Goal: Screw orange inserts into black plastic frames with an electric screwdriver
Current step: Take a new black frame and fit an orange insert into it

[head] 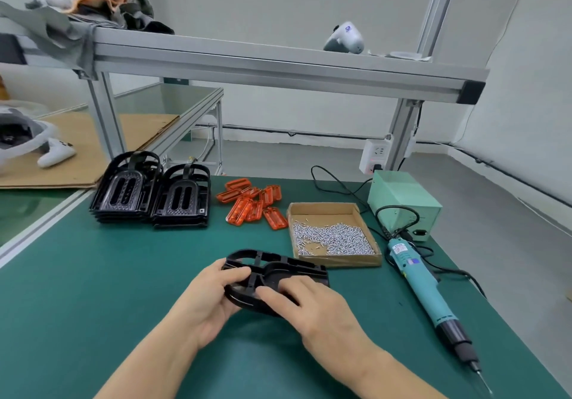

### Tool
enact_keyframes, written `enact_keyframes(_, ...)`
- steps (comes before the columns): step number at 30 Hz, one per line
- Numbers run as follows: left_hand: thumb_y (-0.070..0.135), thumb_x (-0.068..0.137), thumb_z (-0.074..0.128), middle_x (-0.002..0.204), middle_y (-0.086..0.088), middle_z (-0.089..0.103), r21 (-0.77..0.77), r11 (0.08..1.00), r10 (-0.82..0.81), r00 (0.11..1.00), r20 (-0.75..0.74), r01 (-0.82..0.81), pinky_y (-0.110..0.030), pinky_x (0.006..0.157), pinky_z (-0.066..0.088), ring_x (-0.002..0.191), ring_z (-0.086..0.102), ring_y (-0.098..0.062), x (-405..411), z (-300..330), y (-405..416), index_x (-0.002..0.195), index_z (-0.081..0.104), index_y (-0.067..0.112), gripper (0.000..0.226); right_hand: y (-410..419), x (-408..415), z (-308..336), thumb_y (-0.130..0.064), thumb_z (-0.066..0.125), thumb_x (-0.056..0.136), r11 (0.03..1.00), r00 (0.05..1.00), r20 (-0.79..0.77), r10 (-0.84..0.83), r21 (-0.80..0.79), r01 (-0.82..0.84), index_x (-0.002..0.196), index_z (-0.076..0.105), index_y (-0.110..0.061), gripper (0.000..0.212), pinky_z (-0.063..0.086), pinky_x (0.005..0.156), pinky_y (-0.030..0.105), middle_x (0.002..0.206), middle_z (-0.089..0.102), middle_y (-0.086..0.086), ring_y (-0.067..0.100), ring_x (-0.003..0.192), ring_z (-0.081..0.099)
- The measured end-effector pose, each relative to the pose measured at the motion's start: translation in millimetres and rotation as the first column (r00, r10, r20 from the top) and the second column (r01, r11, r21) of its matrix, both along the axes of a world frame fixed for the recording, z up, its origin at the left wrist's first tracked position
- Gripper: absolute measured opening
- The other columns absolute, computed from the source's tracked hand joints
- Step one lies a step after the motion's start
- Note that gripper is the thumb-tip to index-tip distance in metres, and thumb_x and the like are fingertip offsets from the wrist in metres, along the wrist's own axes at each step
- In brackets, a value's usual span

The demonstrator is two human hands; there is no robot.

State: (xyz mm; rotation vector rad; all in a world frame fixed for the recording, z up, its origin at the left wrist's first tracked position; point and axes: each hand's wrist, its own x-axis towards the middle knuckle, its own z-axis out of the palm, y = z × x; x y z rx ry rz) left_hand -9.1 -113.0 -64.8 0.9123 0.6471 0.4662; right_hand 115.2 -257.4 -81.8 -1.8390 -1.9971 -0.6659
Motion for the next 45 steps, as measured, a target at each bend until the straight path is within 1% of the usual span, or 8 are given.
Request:
enact_keyframes(6, -0.005, 0.089, 0.052, 0.107, -0.011, 0.07, 0.232, 0.973, 0.023, 0.993, -0.115, 0.005, -0.032, 0.069, 0.052, 0.078, 0.067, -0.023, -1.4, -8.8, 0.0, 0.117, 0.058, 0.01, 0.033, -2.4, 4.3, -13.8, -0.025, 0.065, 0.086, 0.996, 0.999, -0.039, 0.029, -0.087, -0.032, 0.127, 0.055, -0.023, 0.042, 0.052, 0.073, 0.026, 0.101, 0.062, -0.002, 0.017, 0.091, 0.062)
enact_keyframes(10, -0.005, 0.09, 0.052, 0.108, 0.004, 0.067, 0.428, 0.903, 0.125, 0.965, -0.23, -0.015, -0.024, 0.071, 0.053, 0.085, 0.07, -0.014, -2.4, -18.2, 0.7, 0.12, 0.053, 0.022, 0.04, -3.2, 5.5, -14.8, -0.043, 0.049, 0.091, 0.983, 0.998, -0.055, 0.02, -0.183, -0.03, 0.122, 0.062, -0.022, 0.04, 0.052, 0.079, 0.028, 0.103, 0.063, -0.002, 0.017, 0.094, 0.062)
enact_keyframes(13, 0.002, 0.09, 0.055, 0.125, 0.003, 0.06, 0.609, 0.79, 0.198, 0.912, -0.358, 0.067, -0.032, 0.098, 0.044, 0.112, 0.058, -0.016, -5.3, -24.8, 3.4, 0.132, 0.049, 0.026, 0.048, -2.9, 4.8, -15.3, -0.037, 0.05, 0.092, 0.979, 0.997, -0.067, 0.04, -0.197, -0.052, 0.12, 0.063, -0.021, 0.035, 0.052, 0.079, 0.028, 0.105, 0.064, -0.001, 0.018, 0.096, 0.062)
enact_keyframes(18, 0.0, 0.087, 0.053, 0.132, 0.01, 0.051, 0.803, 0.556, 0.299, 0.851, -0.431, 0.212, -0.028, 0.101, 0.036, 0.121, 0.046, -0.012, -8.9, -25.2, -2.5, 0.136, 0.047, 0.025, 0.055, -3.9, 7.4, -14.8, -0.031, 0.058, 0.092, 0.97, 0.988, -0.145, 0.056, -0.225, -0.088, 0.124, 0.061, -0.02, 0.034, 0.051, 0.08, 0.031, 0.112, 0.062, 0.001, 0.021, 0.101, 0.06)
enact_keyframes(23, 0.0, 0.083, 0.053, 0.131, 0.013, 0.05, 0.82, 0.516, 0.335, 0.823, -0.458, 0.246, -0.031, 0.097, 0.04, 0.114, 0.048, -0.014, -10.3, -24.6, -2.7, 0.135, 0.048, 0.025, 0.058, -2.9, 13.2, -11.4, -0.045, 0.036, 0.1, 0.95, 0.961, -0.276, 0.015, -0.297, -0.1, 0.14, 0.048, -0.021, 0.049, 0.038, 0.098, 0.034, 0.131, 0.053, 0.002, 0.021, 0.119, 0.047)
enact_keyframes(30, 0.033, 0.079, 0.064, 0.079, 0.015, 0.05, 0.85, 0.486, 0.459, 0.768, -0.447, 0.204, -0.027, 0.061, 0.037, 0.075, 0.051, -0.006, 4.3, -4.1, 24.4, 0.099, 0.065, 0.032, 0.02, 7.7, 20.1, -4.8, -0.046, 0.048, 0.098, 0.941, 0.924, -0.382, 0.021, -0.304, -0.148, 0.128, 0.062, -0.015, 0.046, 0.033, 0.101, 0.027, 0.125, 0.058, 0.0, 0.015, 0.118, 0.047)
enact_keyframes(35, 0.03, 0.088, 0.06, 0.104, 0.007, 0.059, 0.896, 0.329, 0.508, 0.745, -0.433, 0.297, -0.029, 0.072, 0.041, 0.09, 0.052, -0.015, 50.3, 5.7, 61.9, 0.119, 0.06, 0.023, 0.032, 19.9, 17.8, -1.3, -0.052, 0.039, 0.097, 0.969, 0.884, -0.466, 0.034, -0.201, -0.143, 0.111, 0.07, -0.021, 0.046, 0.036, 0.094, 0.023, 0.111, 0.062, -0.008, 0.005, 0.107, 0.05)
enact_keyframes(45, 0.03, 0.087, 0.062, 0.119, -0.008, 0.056, 0.779, 0.35, 0.622, 0.493, -0.608, 0.52, -0.034, 0.07, 0.041, 0.105, 0.059, -0.028, 104.8, -8.5, 114.2, 0.116, 0.046, 0.01, 0.038, 44.2, 21.7, -1.8, -0.026, 0.057, 0.092, 0.997, 0.894, -0.441, -0.082, -0.041, 0.071, 0.099, 0.072, -0.021, 0.017, 0.023, 0.098, 0.02, 0.1, 0.064, -0.009, 0.005, 0.099, 0.052)
